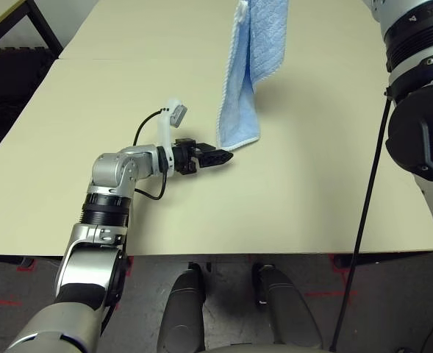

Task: Fold the towel and set it aside.

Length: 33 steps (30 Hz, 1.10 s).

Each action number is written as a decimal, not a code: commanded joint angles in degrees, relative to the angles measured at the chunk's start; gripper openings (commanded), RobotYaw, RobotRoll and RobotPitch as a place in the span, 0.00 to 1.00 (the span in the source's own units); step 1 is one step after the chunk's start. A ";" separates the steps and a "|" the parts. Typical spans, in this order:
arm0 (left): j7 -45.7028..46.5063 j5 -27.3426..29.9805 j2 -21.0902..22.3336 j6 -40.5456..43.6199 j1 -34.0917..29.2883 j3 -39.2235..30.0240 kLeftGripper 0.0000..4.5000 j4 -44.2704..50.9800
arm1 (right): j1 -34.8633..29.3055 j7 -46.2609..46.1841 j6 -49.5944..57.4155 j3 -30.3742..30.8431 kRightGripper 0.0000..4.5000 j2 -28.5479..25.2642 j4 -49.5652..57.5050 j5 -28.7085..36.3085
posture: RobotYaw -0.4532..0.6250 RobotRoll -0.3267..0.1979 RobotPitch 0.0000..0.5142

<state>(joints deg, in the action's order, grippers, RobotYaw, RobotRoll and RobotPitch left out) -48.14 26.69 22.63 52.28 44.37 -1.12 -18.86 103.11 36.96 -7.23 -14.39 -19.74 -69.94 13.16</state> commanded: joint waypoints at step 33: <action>11.21 -4.97 14.15 -10.23 -2.56 -11.04 0.01 4.29 | -22.75 8.88 5.15 0.04 0.00 -8.87 9.01 0.66 | 0.46 0.62 0.45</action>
<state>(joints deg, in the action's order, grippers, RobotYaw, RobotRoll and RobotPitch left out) -38.90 23.09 36.41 42.91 43.32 -11.43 -16.10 83.58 43.67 -3.94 -14.51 -28.35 -64.08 13.08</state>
